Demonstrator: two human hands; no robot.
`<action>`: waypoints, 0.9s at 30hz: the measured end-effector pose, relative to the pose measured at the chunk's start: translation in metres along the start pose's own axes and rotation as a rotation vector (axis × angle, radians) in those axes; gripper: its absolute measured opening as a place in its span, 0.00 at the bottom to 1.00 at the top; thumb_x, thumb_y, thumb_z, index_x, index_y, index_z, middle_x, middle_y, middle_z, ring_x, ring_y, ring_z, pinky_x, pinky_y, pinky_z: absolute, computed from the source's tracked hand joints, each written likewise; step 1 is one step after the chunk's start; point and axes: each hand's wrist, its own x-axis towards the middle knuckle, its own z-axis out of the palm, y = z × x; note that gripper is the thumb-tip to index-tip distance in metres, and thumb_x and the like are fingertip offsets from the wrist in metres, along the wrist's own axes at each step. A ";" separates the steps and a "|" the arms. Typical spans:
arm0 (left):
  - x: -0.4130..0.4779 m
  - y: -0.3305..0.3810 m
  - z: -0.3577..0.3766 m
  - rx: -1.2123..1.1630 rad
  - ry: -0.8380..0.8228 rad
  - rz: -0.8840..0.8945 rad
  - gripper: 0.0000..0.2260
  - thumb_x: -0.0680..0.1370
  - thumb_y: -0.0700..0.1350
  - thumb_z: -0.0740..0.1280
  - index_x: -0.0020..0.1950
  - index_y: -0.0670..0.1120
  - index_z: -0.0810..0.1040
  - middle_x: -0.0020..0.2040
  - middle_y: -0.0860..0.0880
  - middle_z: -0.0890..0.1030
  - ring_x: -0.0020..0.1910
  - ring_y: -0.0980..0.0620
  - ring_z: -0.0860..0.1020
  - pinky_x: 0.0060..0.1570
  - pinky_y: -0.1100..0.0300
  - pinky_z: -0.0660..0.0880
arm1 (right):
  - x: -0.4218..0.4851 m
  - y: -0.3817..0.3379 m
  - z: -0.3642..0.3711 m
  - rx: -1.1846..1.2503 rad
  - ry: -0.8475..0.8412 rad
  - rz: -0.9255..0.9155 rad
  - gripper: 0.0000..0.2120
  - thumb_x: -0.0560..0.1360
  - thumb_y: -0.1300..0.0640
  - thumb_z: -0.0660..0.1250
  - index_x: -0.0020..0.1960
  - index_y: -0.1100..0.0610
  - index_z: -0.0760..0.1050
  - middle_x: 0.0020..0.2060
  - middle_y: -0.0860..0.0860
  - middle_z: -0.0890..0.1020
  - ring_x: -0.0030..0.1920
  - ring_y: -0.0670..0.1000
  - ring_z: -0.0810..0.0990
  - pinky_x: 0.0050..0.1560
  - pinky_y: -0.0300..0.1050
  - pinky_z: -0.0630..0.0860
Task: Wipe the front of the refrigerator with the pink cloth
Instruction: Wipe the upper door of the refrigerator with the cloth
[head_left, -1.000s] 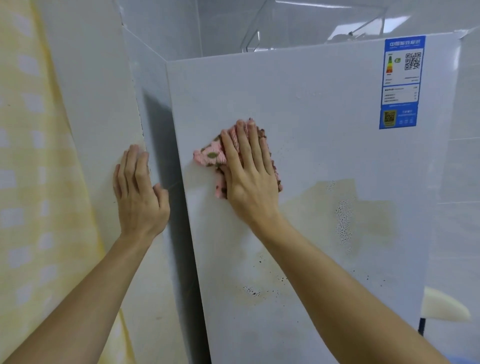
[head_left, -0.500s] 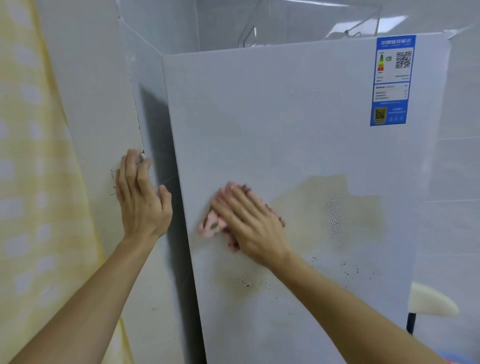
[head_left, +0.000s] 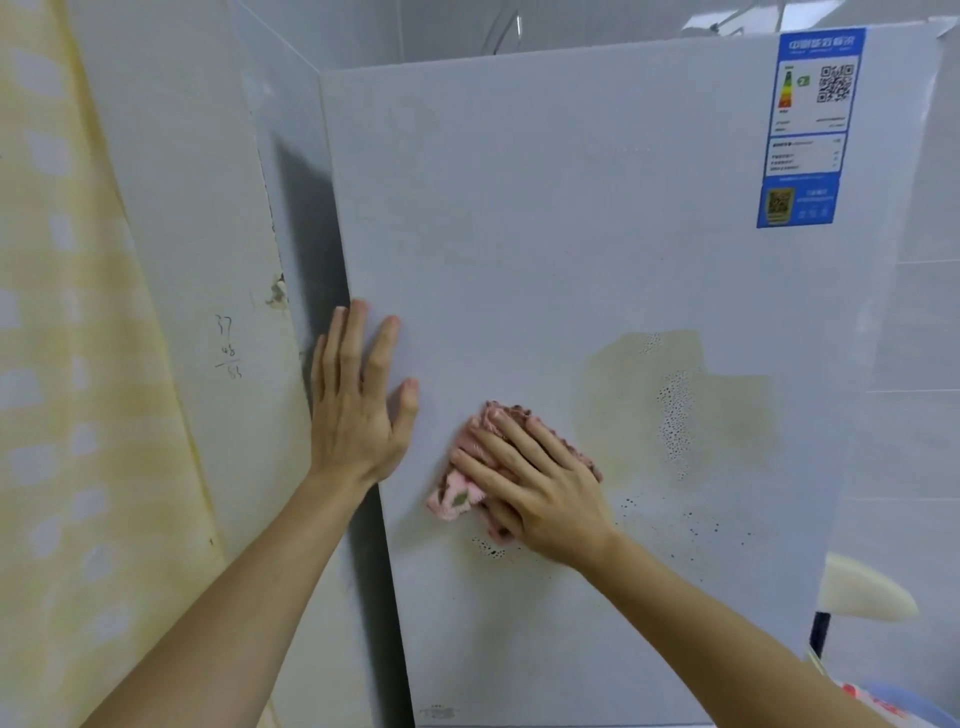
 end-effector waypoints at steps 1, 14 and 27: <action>0.000 0.002 0.000 0.005 0.007 -0.010 0.28 0.83 0.52 0.60 0.82 0.45 0.63 0.84 0.40 0.58 0.83 0.38 0.56 0.82 0.46 0.48 | -0.001 0.005 -0.001 0.008 -0.015 -0.030 0.25 0.85 0.49 0.66 0.80 0.49 0.68 0.81 0.53 0.66 0.83 0.55 0.61 0.82 0.55 0.61; 0.013 0.033 0.010 -0.088 0.102 0.082 0.29 0.75 0.32 0.62 0.78 0.35 0.66 0.80 0.35 0.63 0.82 0.35 0.59 0.82 0.40 0.55 | 0.039 0.017 -0.011 0.077 0.079 0.273 0.26 0.87 0.55 0.49 0.80 0.67 0.62 0.81 0.65 0.61 0.83 0.66 0.55 0.84 0.61 0.51; 0.015 0.036 0.002 -0.074 0.036 0.091 0.27 0.79 0.38 0.60 0.79 0.39 0.66 0.82 0.39 0.63 0.83 0.39 0.57 0.82 0.40 0.55 | 0.035 0.087 -0.040 -0.085 0.087 0.343 0.29 0.88 0.49 0.53 0.82 0.67 0.59 0.81 0.67 0.57 0.83 0.68 0.54 0.83 0.63 0.51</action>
